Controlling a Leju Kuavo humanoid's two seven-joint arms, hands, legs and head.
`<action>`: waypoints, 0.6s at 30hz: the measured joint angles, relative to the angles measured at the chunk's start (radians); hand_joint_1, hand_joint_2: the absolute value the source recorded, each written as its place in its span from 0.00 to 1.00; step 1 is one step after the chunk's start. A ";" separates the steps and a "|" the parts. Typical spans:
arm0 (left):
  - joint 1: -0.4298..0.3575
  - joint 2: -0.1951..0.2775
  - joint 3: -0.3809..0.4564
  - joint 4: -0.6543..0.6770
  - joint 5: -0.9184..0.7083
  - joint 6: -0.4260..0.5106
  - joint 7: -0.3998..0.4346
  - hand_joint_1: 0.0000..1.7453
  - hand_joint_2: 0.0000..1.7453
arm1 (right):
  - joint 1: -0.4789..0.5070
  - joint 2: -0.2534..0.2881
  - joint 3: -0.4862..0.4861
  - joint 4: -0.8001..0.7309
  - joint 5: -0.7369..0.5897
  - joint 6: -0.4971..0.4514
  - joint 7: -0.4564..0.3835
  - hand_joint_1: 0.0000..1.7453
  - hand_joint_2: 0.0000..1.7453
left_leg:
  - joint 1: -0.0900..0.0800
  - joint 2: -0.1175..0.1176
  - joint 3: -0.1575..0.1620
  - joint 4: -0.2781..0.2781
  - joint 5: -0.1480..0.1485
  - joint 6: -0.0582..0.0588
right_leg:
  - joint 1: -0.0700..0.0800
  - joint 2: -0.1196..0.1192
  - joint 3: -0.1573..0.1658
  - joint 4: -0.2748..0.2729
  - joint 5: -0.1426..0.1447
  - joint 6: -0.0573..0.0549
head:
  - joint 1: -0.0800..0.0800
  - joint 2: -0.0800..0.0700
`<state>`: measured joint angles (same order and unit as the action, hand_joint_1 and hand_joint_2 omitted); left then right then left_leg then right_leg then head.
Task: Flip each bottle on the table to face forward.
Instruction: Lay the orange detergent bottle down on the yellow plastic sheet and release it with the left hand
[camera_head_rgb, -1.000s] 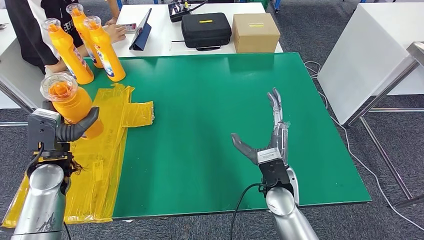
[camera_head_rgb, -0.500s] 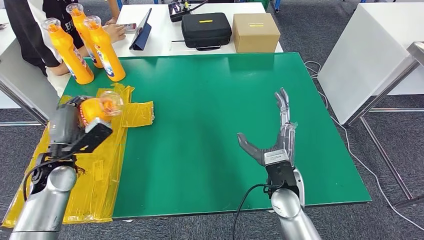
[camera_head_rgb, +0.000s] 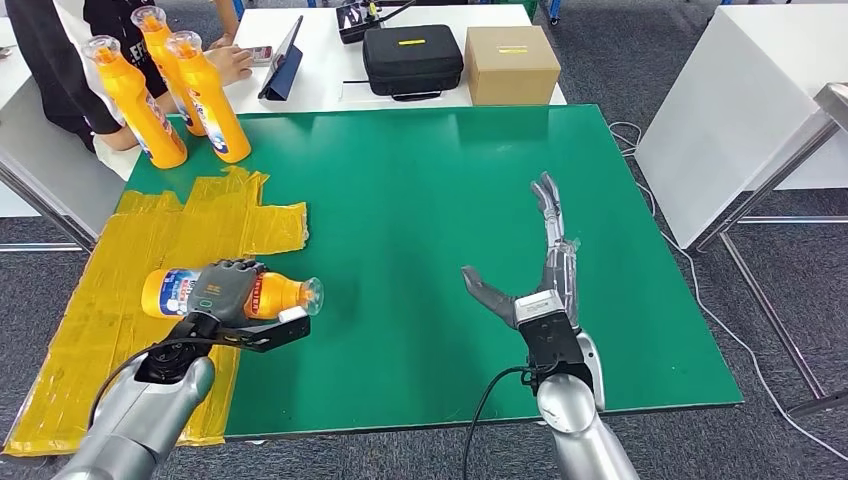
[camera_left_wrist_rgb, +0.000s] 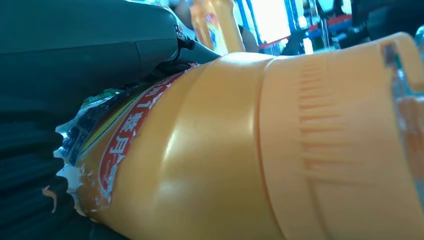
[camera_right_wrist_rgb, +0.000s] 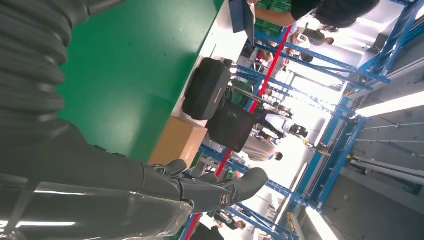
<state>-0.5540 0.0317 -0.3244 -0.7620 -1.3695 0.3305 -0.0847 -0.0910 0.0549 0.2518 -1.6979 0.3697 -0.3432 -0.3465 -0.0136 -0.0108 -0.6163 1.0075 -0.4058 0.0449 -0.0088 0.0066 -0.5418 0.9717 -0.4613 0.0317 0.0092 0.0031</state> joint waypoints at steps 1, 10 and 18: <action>-0.004 -0.004 -0.004 0.016 0.000 0.001 0.000 1.00 1.00 | 0.000 0.000 0.000 0.000 0.000 0.000 0.001 0.00 1.00 | 0.000 0.000 0.000 0.000 0.000 0.000 | 0.000 0.000 0.000 0.000 0.000 0.000 | 0.000 0.000; -0.030 -0.018 -0.021 0.089 0.000 0.002 -0.001 1.00 1.00 | 0.000 0.000 0.000 -0.003 0.001 0.001 0.001 0.00 1.00 | 0.000 0.000 0.000 0.000 0.000 0.000 | 0.000 0.000 0.000 0.000 0.000 0.000 | 0.000 0.000; -0.043 -0.024 -0.025 0.114 -0.013 0.000 0.005 1.00 1.00 | 0.000 0.000 0.000 -0.005 0.001 0.004 0.002 0.00 1.00 | 0.000 0.000 0.000 0.000 0.000 0.000 | 0.000 0.000 0.000 0.000 0.000 0.000 | 0.000 0.000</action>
<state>-0.5966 0.0078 -0.3498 -0.6477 -1.3821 0.3302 -0.0798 -0.0914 0.0546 0.2518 -1.7033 0.3702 -0.3388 -0.3444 -0.0135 -0.0110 -0.6164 1.0074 -0.4058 0.0448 -0.0087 0.0066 -0.5416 0.9718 -0.4613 0.0317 0.0091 0.0031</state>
